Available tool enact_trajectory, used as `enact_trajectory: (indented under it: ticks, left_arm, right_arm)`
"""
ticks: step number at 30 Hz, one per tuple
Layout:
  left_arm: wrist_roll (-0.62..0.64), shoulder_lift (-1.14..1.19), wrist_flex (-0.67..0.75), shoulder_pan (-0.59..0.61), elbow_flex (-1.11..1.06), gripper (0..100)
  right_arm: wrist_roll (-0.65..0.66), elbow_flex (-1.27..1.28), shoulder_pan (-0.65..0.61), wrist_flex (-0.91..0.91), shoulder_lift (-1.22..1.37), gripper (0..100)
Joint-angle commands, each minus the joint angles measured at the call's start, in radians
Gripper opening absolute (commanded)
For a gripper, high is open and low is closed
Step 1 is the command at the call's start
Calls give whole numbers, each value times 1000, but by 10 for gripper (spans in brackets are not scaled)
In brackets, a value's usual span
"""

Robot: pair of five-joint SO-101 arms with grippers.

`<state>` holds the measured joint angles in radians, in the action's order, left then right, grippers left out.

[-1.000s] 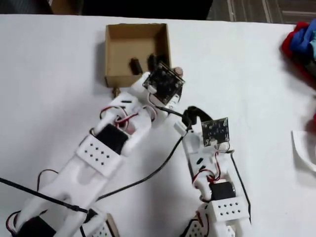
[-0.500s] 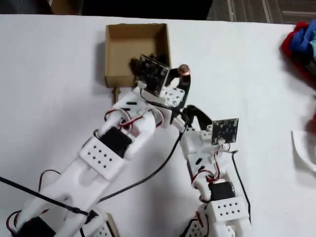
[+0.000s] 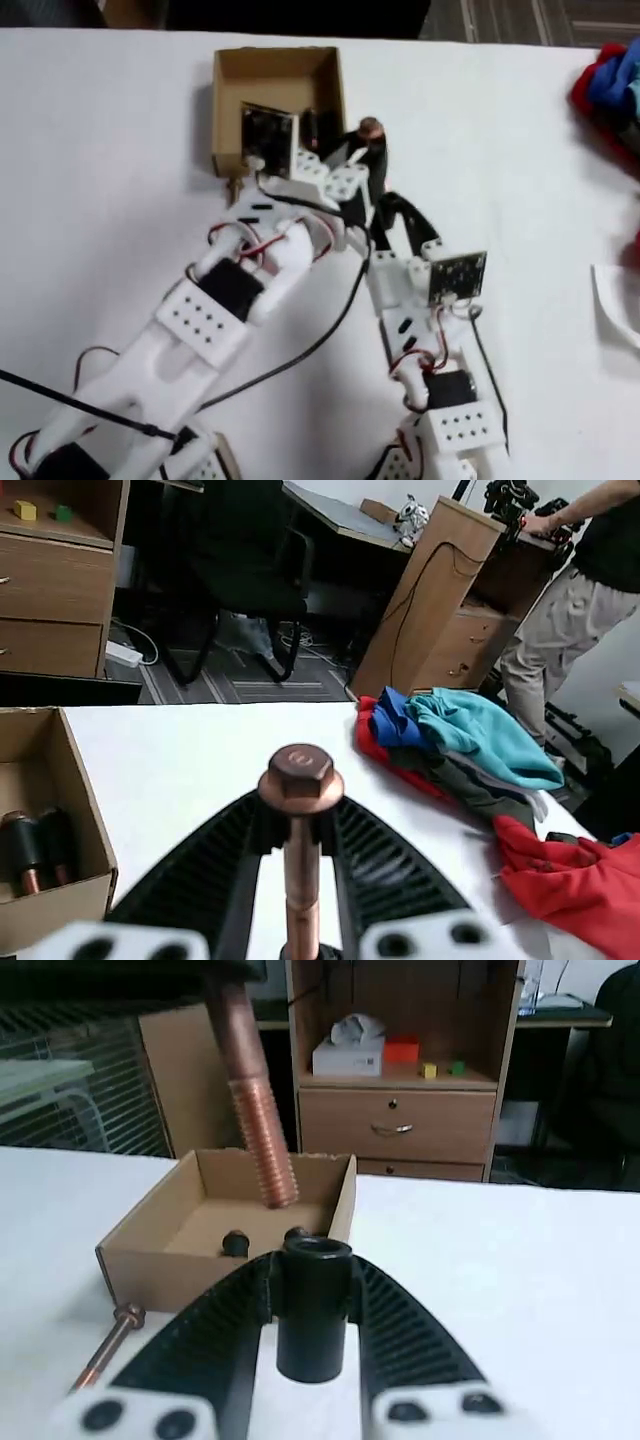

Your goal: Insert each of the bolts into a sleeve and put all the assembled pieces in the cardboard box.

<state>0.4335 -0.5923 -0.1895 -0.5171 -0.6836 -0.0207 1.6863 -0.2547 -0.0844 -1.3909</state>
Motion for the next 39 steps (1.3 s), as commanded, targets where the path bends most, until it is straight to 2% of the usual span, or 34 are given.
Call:
enact_trajectory:
  ticks: [1,14,18,21,27,36,39]
  left_arm:
    - [21,-8,31,6,19,26]
    - [20,23,29,11,113,26]
    - [20,83,31,11,140,26]
    - [20,115,31,6,162,26]
    - [20,124,21,6,160,26]
    - [15,117,20,6,188,26]
    - [-69,84,-26,-9,177,26]
  right_arm:
    - [5,12,12,-27,-62,21]
    - [23,12,10,-71,-38,21]
    - [169,12,4,-140,4,21]
    - [215,12,10,-193,36,21]
    - [218,12,5,-257,56,21]
    - [213,12,10,-194,58,21]
    - [213,12,10,-199,58,21]
